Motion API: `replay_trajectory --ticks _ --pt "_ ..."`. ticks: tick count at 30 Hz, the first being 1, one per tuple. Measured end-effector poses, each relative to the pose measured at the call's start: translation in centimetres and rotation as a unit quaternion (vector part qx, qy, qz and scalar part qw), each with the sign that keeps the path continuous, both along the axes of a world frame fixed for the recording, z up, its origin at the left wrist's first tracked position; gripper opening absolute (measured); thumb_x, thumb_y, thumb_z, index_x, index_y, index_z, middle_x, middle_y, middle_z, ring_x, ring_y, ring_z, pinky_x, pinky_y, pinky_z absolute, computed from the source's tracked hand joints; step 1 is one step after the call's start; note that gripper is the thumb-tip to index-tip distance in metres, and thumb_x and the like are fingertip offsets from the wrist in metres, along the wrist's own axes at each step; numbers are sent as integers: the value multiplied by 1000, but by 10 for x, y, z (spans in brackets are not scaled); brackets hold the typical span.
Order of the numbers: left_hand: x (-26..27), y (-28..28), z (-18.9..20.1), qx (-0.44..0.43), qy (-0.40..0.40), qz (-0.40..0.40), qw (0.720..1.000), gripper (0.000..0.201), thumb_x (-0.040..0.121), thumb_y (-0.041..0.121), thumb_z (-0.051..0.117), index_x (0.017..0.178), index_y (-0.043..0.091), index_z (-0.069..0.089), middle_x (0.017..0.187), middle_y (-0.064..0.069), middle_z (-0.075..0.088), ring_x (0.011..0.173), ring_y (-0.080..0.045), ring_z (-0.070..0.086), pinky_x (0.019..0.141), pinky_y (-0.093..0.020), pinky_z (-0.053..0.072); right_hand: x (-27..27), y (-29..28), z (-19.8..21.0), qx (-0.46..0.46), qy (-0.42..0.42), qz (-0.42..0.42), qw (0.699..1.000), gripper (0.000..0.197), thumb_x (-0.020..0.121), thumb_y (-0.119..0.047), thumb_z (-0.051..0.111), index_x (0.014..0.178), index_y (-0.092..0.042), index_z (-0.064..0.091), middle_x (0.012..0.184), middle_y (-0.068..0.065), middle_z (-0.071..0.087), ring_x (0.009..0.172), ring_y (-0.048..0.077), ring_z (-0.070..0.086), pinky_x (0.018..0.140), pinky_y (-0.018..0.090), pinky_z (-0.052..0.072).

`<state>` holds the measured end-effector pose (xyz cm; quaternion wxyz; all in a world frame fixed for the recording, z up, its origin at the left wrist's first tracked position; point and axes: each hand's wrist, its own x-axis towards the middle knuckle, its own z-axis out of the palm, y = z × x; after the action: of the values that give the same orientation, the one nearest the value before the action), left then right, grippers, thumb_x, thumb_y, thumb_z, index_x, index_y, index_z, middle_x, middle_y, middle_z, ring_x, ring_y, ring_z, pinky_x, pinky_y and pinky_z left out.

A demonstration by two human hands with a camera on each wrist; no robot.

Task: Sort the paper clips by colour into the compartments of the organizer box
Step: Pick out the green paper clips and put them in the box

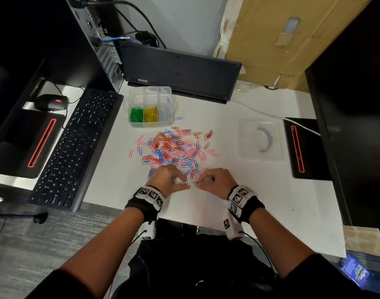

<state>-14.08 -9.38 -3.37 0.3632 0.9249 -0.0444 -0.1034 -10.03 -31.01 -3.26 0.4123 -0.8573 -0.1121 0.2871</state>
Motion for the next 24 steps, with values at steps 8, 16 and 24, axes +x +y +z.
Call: replay_trajectory --ticks 8,16,24 --pt "-2 3 1 28 35 38 998 9 76 29 80 82 22 79 63 7 60 55 -3 47 56 -11 32 5 15 -4 -82 -59 31 994 11 79 -30 79 76 -23 71 56 -17 49 53 -3 46 56 11 33" --pt "4 5 0 1 53 41 998 10 84 22 73 77 15 77 51 17 44 48 0 42 53 -5 28 20 8 21 257 398 -185 861 17 96 -17 43 80 -18 46 65 2 40 46 9 27 35 16 17" --pt "3 15 -1 -181 147 241 942 14 86 23 70 78 12 72 50 12 51 46 -3 44 50 -16 38 34 30 21 199 332 -138 912 37 99 -39 51 70 -15 52 65 6 52 53 17 46 41 20 30"
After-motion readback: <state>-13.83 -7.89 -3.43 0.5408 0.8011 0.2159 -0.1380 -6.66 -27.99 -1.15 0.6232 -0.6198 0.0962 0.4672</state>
